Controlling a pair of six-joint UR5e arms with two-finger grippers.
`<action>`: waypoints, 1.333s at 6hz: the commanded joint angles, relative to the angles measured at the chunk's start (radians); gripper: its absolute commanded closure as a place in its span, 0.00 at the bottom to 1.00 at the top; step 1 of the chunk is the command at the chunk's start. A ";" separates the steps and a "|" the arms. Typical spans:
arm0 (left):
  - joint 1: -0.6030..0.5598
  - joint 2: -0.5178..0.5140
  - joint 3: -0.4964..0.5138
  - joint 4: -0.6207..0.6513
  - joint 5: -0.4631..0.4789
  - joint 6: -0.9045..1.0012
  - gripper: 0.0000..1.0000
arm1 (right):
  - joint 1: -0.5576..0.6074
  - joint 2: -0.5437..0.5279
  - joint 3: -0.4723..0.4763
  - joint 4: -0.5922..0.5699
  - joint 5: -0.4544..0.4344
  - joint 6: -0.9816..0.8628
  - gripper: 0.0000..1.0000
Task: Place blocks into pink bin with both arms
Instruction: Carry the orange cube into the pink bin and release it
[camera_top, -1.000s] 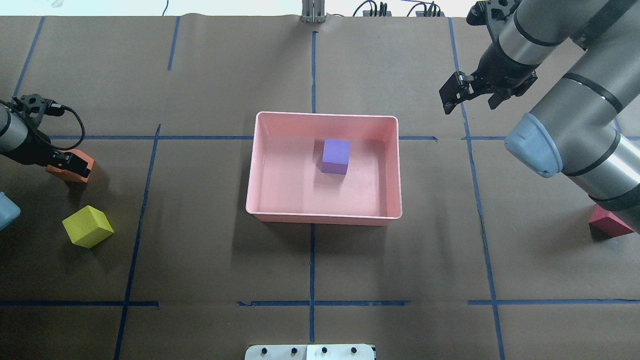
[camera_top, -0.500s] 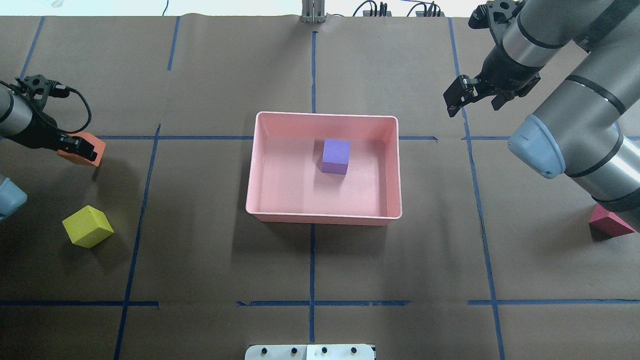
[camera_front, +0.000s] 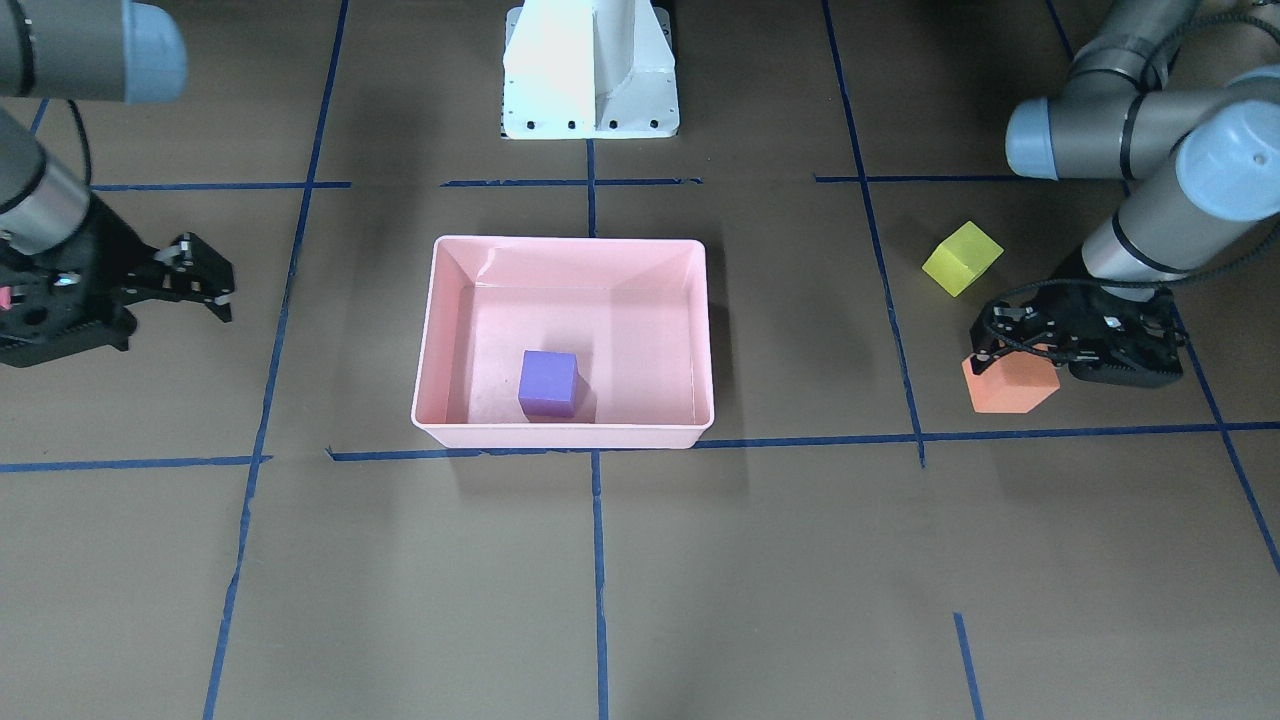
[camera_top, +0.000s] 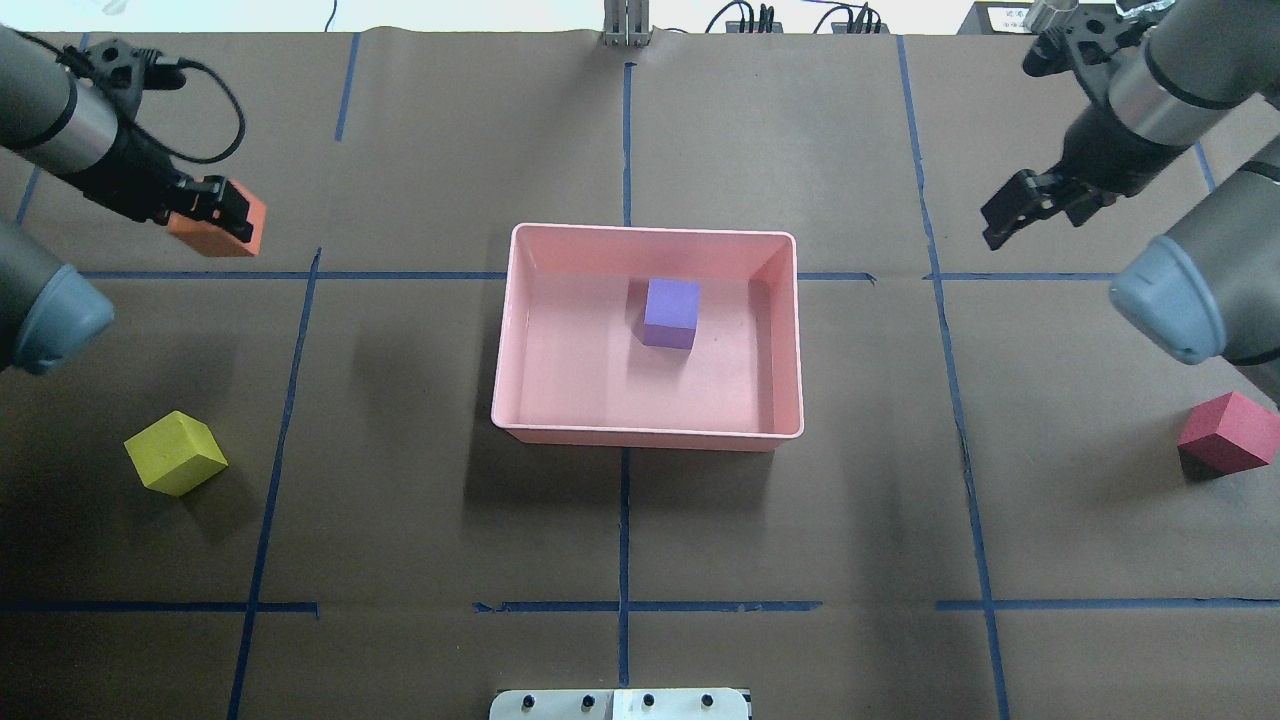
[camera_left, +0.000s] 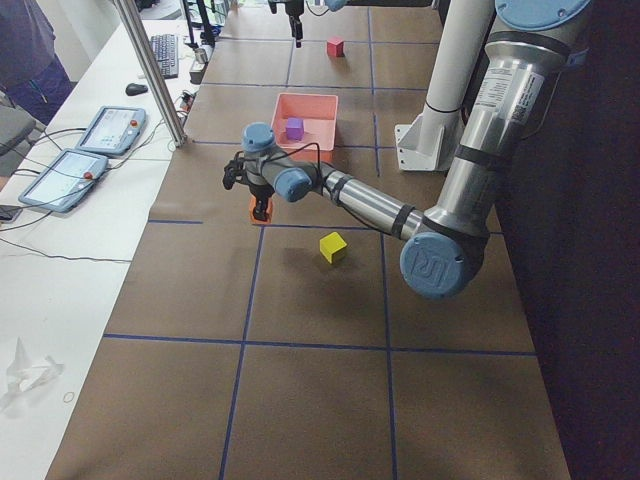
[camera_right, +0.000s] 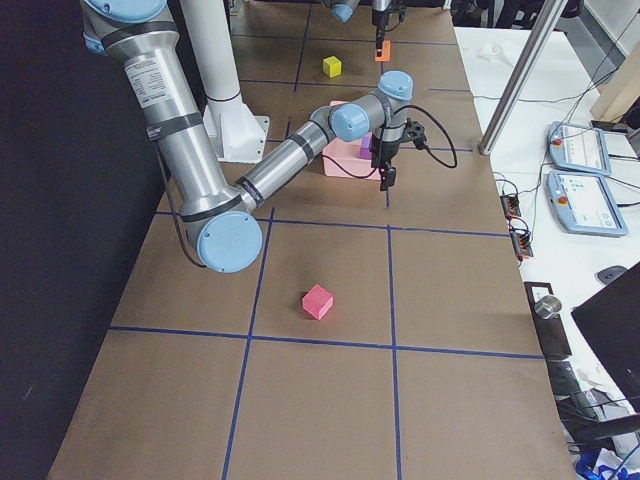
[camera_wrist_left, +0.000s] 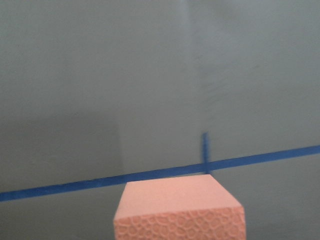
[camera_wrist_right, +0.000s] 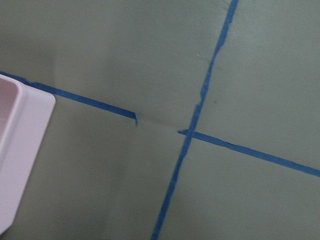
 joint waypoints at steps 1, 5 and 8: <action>0.062 -0.204 -0.084 0.232 0.003 -0.194 0.54 | 0.128 -0.172 0.037 0.000 0.045 -0.287 0.00; 0.400 -0.424 -0.015 0.248 0.264 -0.455 0.00 | 0.256 -0.446 0.008 0.177 0.056 -0.580 0.01; 0.402 -0.420 -0.018 0.246 0.271 -0.452 0.00 | 0.253 -0.554 -0.176 0.665 0.062 -0.624 0.01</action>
